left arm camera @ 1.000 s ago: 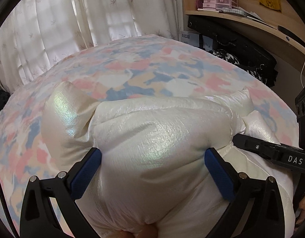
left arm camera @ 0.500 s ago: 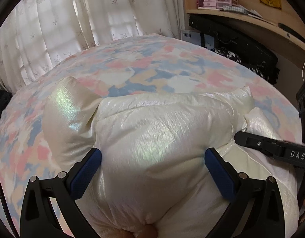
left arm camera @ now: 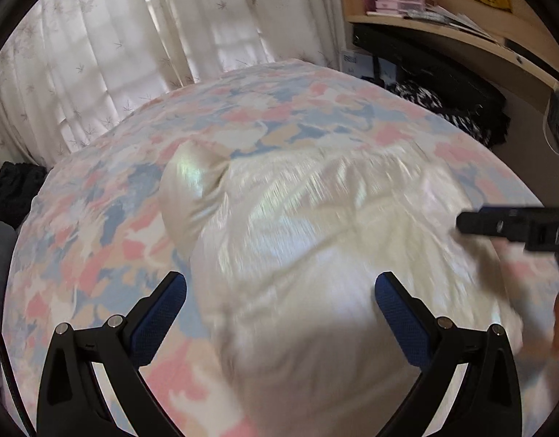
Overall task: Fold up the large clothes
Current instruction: 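Grasp the folded jacket bundle with both grippers and roll it over, then lift the white jacket bundle with both grippers and turn it upright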
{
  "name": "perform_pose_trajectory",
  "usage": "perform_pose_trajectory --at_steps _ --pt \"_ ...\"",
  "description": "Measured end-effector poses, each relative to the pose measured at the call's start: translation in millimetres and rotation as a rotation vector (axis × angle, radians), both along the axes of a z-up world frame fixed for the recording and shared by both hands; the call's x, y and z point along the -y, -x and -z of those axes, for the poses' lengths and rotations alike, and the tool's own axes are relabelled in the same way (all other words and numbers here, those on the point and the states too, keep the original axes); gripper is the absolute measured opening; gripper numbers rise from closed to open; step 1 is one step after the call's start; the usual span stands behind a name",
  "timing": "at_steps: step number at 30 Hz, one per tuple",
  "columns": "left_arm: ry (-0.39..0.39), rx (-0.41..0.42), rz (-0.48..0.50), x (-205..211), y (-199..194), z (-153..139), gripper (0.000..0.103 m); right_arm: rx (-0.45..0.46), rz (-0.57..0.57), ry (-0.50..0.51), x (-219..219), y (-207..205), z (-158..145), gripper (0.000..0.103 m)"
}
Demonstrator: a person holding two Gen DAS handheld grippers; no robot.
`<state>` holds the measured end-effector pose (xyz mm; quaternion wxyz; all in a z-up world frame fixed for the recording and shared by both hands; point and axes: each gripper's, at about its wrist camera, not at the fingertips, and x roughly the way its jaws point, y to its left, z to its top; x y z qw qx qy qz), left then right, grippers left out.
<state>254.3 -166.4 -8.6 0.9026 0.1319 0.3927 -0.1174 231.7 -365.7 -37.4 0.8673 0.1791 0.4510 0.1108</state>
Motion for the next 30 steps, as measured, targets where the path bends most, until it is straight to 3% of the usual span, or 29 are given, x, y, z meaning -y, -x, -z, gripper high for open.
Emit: perform_pose_trajectory --at_steps 5,10,16,24,30 --pt "0.037 -0.074 -0.047 -8 21 18 0.102 -0.027 -0.014 0.017 1 24 -2 0.079" --pt "0.102 -0.103 -0.108 -14 31 40 0.102 -0.083 -0.035 -0.001 -4 36 26 0.079" --pt "0.134 -0.123 -0.11 -14 36 63 0.102 -0.095 0.011 -0.004 -3 51 49 0.074" --pt "0.24 -0.217 -0.143 -28 33 62 0.102 -0.101 0.041 -0.004 -5 55 48 0.076" --pt "0.233 -0.216 -0.102 -40 49 38 0.102 -0.114 0.061 -0.082 7 70 19 0.101"
